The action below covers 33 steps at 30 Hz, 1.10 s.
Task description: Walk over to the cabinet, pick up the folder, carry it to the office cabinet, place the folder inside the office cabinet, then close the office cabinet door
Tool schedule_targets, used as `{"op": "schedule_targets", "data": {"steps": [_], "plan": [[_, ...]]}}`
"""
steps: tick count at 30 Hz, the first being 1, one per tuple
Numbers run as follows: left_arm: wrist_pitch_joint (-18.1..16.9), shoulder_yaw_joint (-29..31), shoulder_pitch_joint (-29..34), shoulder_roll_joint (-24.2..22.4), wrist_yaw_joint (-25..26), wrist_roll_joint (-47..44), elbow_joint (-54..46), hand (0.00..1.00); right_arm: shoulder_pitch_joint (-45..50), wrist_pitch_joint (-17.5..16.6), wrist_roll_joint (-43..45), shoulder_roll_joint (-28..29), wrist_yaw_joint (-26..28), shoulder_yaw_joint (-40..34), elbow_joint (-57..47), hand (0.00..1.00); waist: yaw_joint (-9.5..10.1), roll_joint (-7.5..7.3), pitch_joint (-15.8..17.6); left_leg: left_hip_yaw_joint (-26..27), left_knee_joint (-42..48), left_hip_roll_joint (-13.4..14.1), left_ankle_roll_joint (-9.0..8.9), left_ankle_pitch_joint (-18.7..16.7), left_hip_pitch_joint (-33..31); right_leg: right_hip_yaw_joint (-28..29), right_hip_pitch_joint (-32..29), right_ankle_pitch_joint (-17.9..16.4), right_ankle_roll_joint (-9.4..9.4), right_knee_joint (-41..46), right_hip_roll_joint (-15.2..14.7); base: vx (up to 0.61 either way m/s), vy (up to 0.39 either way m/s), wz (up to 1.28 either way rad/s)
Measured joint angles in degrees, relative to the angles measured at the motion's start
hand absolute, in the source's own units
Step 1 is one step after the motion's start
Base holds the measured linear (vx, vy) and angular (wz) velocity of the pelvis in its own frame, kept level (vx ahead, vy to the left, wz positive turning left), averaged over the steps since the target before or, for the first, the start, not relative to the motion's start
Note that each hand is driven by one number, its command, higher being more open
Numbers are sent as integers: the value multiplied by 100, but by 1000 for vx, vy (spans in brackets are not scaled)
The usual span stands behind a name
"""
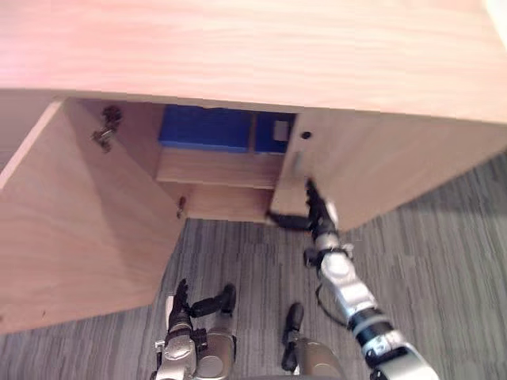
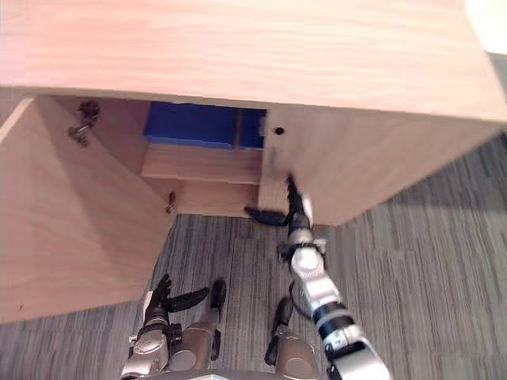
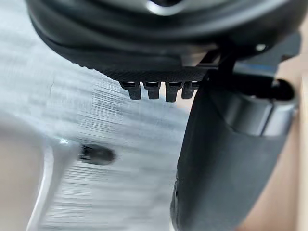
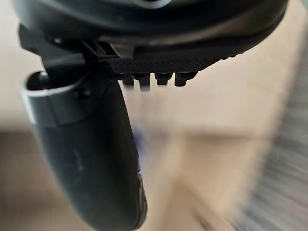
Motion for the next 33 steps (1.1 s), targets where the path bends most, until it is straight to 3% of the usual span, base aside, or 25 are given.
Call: {"op": "schedule_targets", "data": {"steps": [1, 4, 8, 18, 24, 26, 30, 33], "plan": [[-35, 380, -37, 277, -5, -243, -58, 100, 52, -2, -126, 144, 111, 172, 357, 100, 177, 10, 6, -233, 1, -35, 37, 51, 11, -217, 77, -162, -29, 150, 1, 185, -77, 137], [-153, 1187, -118, 1009, 83, -607, -227, 100, 0, 1, -255, 439, 301, 343, 1070, 100, 345, 33, 17, -731, 4, -170, 15, 77, 11, -469, 291, -469, -70, 348, -58, 133, -26, 102], [-279, 1827, -102, 1450, 156, -811, -734, 100, -250, 4, -376, 344, 282, 327, 1382, 100, 575, 34, 17, -1057, 4, -286, 3, 74, -25, -577, 386, -667, -14, 432, -140, 51, 22, 53], [-477, 1752, -342, 2577, 377, -891, -1936, 100, -254, -2, -310, -34, 222, 280, 1313, 100, 646, 5, 0, -1174, -2, -186, -177, 28, -219, -550, 201, -740, -29, 521, -5, -64, -12, 5], [-469, 777, -298, 2538, 249, -843, -2269, 100, 50, 0, -310, -78, 319, 164, 1301, 100, 623, -92, -57, -1079, 0, -60, -199, 67, -264, -297, 10, -844, -91, 743, 26, -22, -19, -10], [-477, 764, -234, 2183, 374, -933, -2499, 100, 144, 1, -315, -83, 327, 65, 1302, 100, 605, -136, -83, -1031, 0, -18, -219, 77, -262, -222, -40, -861, -119, 817, 42, -45, -15, -12], [-520, 620, 213, 1917, 378, -931, -2962, 100, 250, 1, -323, -92, 329, -120, 1297, 100, 611, -157, -97, -908, -29, 35, -291, 47, -230, -108, -90, -869, -136, 913, 49, -72, 1, -11], [-789, 348, 449, 1461, 382, -927, -3216, 100, 420, 4, -333, -75, 334, -151, 1294, 100, 613, -182, -174, -782, -29, 69, -281, 41, -247, -114, -84, -866, -134, 922, 56, -81, 12, 6]]}}
